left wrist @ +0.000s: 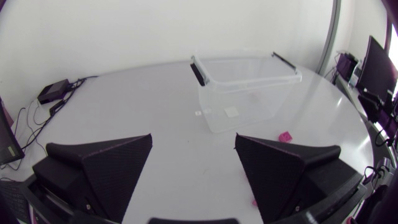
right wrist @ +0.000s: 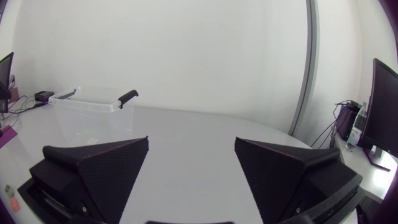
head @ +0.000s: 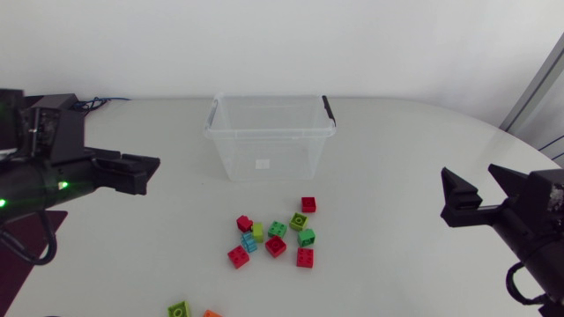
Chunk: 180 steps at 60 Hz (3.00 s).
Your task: Pick up the duplo bricks and place them in the container
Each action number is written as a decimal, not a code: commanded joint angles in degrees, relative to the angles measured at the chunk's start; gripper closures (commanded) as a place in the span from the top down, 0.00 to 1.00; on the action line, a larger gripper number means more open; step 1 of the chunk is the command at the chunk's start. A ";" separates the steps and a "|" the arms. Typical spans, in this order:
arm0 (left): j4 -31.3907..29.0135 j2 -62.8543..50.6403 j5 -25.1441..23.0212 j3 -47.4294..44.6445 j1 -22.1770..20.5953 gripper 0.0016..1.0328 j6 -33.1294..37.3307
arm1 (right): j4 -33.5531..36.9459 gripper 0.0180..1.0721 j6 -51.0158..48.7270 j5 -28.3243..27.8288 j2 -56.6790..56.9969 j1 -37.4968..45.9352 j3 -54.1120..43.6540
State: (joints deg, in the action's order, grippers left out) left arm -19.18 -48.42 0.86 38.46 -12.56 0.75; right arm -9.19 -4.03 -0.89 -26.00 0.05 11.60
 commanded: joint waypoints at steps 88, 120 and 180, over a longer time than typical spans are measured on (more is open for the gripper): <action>-29.69 -38.24 -9.30 -2.69 -21.46 0.18 30.10 | 39.86 0.93 25.30 0.18 -69.10 -28.97 49.14; -35.49 -21.62 -16.77 12.26 -9.59 0.18 32.38 | 36.44 0.82 26.97 5.10 -84.92 -33.72 58.63; 8.81 -43.16 -16.86 35.81 -4.23 0.23 10.50 | 35.82 0.20 22.67 8.44 -67.17 -33.37 55.73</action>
State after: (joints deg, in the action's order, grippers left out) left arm -11.42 -86.63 -16.78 70.30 -16.25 13.02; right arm 24.95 19.64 7.14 -95.98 -33.65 66.32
